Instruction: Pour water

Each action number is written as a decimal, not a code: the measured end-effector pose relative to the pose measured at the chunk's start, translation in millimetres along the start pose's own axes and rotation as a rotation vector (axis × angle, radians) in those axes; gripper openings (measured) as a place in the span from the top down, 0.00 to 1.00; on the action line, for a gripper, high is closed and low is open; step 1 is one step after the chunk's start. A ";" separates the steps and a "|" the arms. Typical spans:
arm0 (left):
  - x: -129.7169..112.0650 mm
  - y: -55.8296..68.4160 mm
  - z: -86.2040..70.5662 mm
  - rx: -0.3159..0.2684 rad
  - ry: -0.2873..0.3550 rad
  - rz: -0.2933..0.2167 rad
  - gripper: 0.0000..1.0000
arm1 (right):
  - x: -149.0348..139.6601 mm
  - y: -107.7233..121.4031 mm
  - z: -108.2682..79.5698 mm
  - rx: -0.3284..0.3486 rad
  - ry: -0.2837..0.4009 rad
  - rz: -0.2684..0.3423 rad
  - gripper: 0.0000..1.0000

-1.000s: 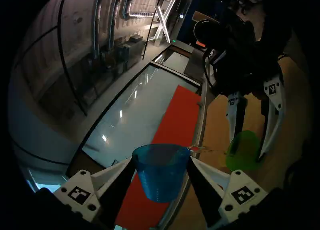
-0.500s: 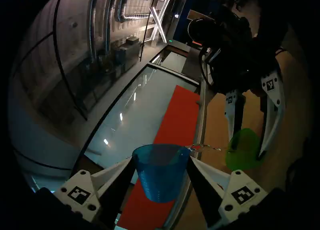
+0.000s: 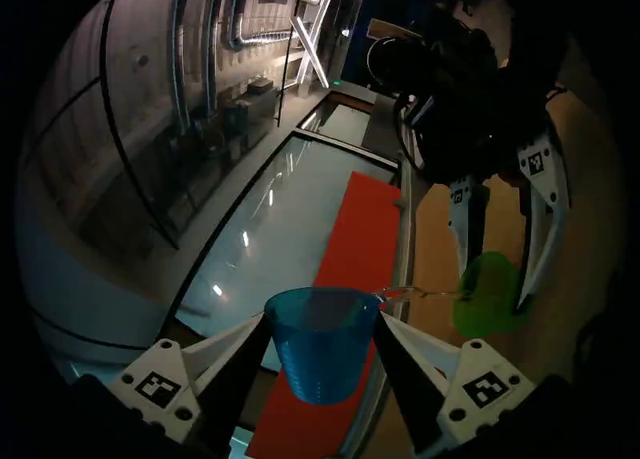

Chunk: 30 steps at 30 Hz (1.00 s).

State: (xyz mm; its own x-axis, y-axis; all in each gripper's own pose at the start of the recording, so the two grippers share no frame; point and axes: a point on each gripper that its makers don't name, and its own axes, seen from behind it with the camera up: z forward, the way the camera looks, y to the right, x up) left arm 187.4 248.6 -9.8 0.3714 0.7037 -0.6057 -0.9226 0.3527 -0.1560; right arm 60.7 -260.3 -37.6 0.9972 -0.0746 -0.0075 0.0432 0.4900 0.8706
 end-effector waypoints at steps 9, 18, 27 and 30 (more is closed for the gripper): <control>1.2 -3.3 -0.6 0.006 0.000 0.030 0.14 | 2.1 -1.0 -0.3 0.002 0.003 -0.008 0.10; 2.3 -4.4 -1.6 0.007 0.002 0.059 0.14 | 4.1 -1.8 -0.9 0.001 0.006 -0.009 0.10; 6.0 -4.0 -0.8 -0.002 0.009 0.080 0.14 | 6.4 -2.0 -2.0 -0.003 0.009 -0.013 0.10; 7.2 -6.4 -0.1 -0.001 0.010 0.090 0.14 | 6.3 -1.8 -2.9 -0.003 0.011 -0.013 0.10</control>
State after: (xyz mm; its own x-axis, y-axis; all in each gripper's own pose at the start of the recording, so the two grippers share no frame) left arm 195.9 251.3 -13.2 0.2859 0.7264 -0.6250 -0.9523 0.2879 -0.1010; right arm 67.1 -259.1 -40.6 0.9971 -0.0715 -0.0247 0.0568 0.4917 0.8689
